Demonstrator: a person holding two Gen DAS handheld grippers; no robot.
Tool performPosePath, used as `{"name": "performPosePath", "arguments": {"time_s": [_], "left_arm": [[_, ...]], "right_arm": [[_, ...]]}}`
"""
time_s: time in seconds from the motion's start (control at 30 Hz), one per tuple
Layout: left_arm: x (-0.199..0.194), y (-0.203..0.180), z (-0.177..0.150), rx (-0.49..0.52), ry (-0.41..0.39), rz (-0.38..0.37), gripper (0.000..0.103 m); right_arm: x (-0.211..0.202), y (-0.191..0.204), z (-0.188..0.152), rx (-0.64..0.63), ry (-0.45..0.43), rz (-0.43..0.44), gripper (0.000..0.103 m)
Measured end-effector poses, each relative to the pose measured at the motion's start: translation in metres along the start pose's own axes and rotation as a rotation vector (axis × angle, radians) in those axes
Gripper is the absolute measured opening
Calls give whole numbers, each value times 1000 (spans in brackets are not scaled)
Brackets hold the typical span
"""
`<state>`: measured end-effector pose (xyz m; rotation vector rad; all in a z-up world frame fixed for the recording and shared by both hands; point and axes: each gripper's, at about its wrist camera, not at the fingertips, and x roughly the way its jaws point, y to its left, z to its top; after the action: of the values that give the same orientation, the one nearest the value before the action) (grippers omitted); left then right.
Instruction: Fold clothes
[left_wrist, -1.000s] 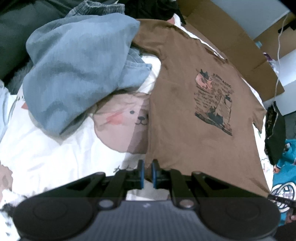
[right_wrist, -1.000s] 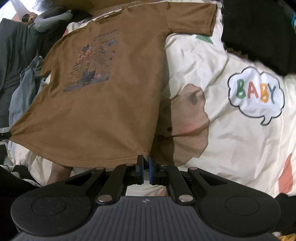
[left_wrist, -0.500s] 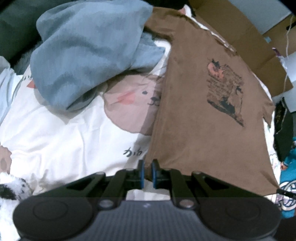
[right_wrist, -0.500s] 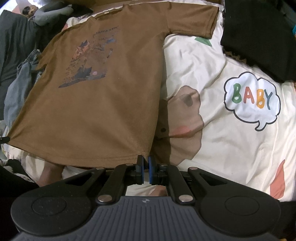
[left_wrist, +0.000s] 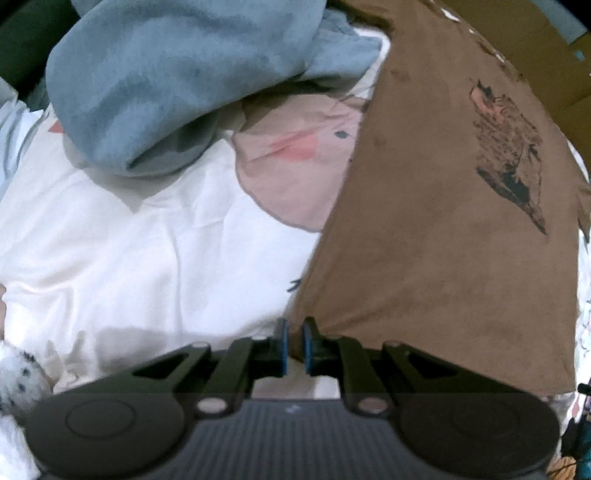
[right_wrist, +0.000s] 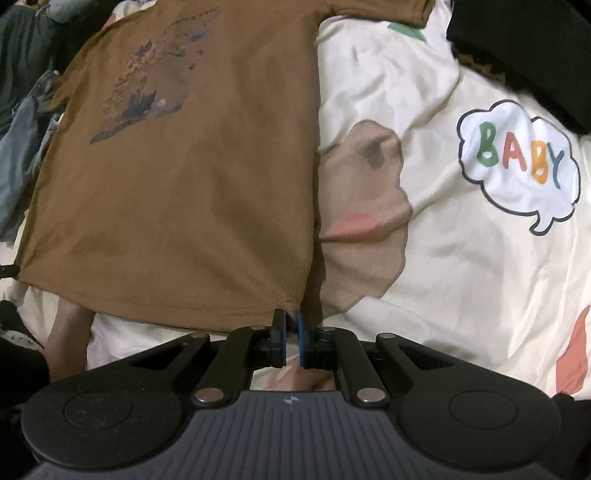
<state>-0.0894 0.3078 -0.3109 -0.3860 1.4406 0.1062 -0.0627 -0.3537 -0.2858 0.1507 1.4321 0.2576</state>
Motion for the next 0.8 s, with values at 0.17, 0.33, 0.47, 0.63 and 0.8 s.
{"name": "performPosePath", "arguments": {"time_s": [0.17,0.33,0.47,0.63,0.8], "left_arm": [[2,1,-1,2,11,4,9],[-1,2,-2,4,14,0,9],[-3,2,-4,9,10,-2,9],[-2,1,-3,9,18,8,9],[-6,-2,-3,18,21,18,9]], "right_arm": [[-8,-10,7,54,-33,16,25],[14,-13,12,62,-31,13,25],[38,-15,12,69,-10,31,25],[64,-20,7,114,4,54,25],[66,-19,-5,98,30,75,6]]}}
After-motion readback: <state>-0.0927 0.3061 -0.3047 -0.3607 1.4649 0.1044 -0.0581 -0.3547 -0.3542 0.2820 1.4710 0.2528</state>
